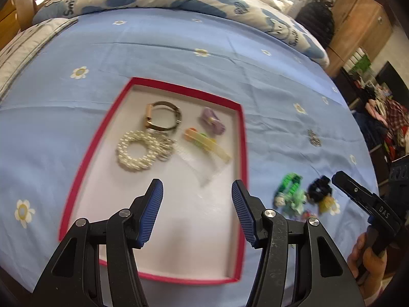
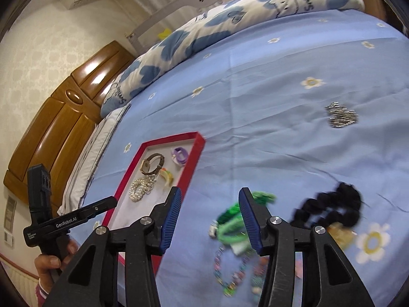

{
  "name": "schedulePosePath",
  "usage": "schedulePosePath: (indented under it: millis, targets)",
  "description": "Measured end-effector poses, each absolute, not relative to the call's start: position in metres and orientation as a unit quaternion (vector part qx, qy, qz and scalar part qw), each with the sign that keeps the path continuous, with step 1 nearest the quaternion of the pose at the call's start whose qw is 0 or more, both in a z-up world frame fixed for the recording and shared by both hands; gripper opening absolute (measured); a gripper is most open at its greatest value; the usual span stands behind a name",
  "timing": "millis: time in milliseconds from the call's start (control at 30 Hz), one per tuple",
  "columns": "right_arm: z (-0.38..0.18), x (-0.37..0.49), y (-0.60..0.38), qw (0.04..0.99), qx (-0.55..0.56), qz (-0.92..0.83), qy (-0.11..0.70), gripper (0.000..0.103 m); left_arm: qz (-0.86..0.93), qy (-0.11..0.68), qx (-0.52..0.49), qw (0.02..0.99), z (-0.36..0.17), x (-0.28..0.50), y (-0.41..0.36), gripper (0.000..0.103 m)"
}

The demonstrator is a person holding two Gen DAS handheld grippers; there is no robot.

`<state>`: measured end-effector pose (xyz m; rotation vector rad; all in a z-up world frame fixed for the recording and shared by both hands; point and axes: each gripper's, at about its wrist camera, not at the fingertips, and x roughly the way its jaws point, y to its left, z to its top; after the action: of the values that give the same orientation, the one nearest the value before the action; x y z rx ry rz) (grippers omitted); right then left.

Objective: Organize jewelry
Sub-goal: 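Withdraw both open grippers from the box lid toward the remaining items, then grasp the green hair tie with the left gripper while the right gripper grasps the black scrunchie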

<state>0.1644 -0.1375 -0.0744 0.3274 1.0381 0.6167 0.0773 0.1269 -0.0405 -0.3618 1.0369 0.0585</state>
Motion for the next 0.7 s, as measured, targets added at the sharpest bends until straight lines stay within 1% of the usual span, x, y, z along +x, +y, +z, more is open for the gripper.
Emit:
schedulePosePath:
  millis: [333,700]
  targets:
    - [-0.076,0.133,-0.205,0.831,0.16,0.234,0.479,0.051,-0.011,0.5,-0.162,0.851,-0.04,0.066,0.083,0.056]
    - [-0.094,0.12,-0.241,0.832,0.166,0.195,0.492,0.052,-0.053,0.518,-0.128,0.844,-0.049,0.074,0.032,0.056]
